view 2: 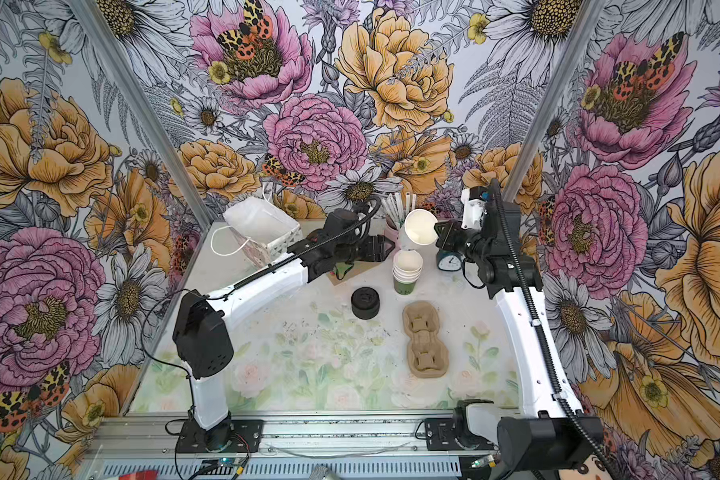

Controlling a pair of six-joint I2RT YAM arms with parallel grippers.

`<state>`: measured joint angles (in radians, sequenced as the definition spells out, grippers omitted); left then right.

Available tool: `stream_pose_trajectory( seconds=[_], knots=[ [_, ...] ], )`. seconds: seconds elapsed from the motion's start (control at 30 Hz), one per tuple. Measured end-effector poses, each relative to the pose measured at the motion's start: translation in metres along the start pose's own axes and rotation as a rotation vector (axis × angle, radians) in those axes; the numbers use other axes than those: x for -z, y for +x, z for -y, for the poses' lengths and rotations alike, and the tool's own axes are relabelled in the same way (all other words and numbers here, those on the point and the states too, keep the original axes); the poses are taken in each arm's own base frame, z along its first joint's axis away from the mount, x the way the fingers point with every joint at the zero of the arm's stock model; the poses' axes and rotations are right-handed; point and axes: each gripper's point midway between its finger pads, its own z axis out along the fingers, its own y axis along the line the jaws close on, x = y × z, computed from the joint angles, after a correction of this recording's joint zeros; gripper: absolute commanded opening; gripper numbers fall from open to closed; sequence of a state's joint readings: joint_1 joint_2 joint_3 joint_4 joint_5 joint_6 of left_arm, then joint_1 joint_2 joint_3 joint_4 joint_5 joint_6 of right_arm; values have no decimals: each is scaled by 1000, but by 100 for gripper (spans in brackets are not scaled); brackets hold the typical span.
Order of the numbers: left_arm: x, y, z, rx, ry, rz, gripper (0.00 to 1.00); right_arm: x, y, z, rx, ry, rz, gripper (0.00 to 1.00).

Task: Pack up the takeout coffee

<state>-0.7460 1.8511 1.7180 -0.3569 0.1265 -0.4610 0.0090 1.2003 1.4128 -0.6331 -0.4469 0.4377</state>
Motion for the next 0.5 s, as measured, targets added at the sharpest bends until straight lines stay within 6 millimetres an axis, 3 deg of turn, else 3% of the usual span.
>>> stream_pose_trajectory(
  seconds=[0.13, 0.23, 0.5],
  knots=[
    [53, -19, 1, -19, -1, 90, 86, 11, 7, -26, 31, -69, 1, 0],
    [87, -22, -7, -34, -24, 145, 92, 10, 29, -47, 52, -127, -46, 0],
    [151, 17, -38, -54, -103, 186, 99, -31, 126, -85, 111, -212, -311, 0]
  ],
)
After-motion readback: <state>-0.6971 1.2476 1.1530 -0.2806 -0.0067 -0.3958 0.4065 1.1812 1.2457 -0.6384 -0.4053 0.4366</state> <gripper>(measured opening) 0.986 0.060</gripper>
